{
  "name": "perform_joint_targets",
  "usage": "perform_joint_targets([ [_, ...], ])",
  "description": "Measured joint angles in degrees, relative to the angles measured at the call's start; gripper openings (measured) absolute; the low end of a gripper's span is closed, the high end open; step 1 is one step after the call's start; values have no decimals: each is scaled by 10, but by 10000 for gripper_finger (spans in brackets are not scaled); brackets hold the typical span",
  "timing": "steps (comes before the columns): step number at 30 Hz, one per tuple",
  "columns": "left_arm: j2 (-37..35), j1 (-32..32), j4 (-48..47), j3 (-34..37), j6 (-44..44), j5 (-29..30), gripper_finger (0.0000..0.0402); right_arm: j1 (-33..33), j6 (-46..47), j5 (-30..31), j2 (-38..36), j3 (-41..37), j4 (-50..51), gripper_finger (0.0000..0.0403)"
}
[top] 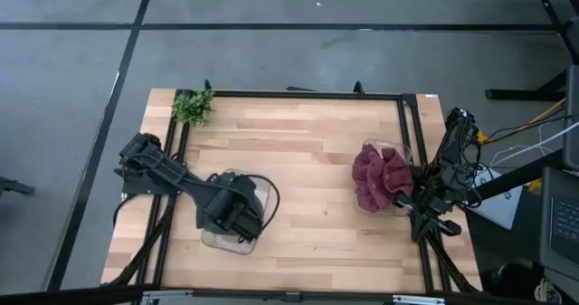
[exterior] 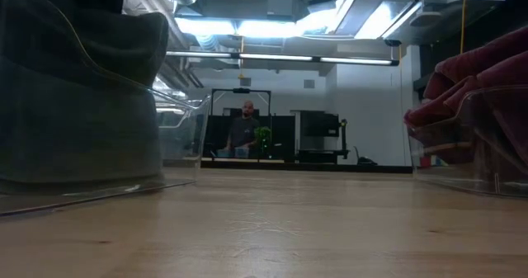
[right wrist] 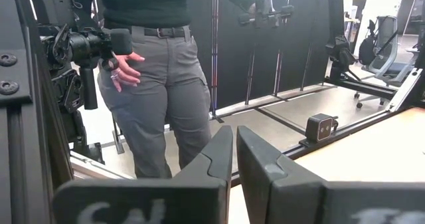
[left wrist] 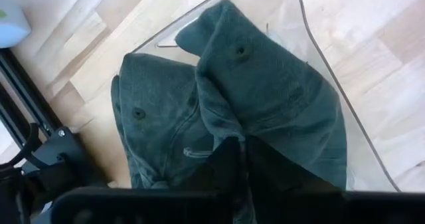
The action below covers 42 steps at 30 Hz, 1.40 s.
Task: Pick & Place hat
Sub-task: Put the black cap into the left transparent bin, then return to Home Position
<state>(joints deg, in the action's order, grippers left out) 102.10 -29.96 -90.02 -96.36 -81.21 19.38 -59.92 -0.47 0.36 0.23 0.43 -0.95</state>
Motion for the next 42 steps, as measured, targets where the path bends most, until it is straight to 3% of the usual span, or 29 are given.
perform_joint_targets([
  [4,0,5,0,0,36,-23,48,0,0,0,0,0,0,24],
  [10,-3,21,0,0,85,-52,112,0,0,0,0,0,0,24],
  [16,-42,46,0,0,109,-31,174,0,0,0,0,0,0,24],
  [21,-95,62,0,0,122,-26,203,0,0,0,0,0,0,24],
  [26,-153,87,0,0,119,-9,209,0,0,0,0,0,0,24],
  [34,-261,119,16,0,133,145,202,0,0,0,0,0,0,24],
  [39,-319,119,121,0,261,183,202,0,0,0,0,0,0,24],
  [42,-341,119,207,0,375,170,200,0,0,0,0,0,0,24],
])
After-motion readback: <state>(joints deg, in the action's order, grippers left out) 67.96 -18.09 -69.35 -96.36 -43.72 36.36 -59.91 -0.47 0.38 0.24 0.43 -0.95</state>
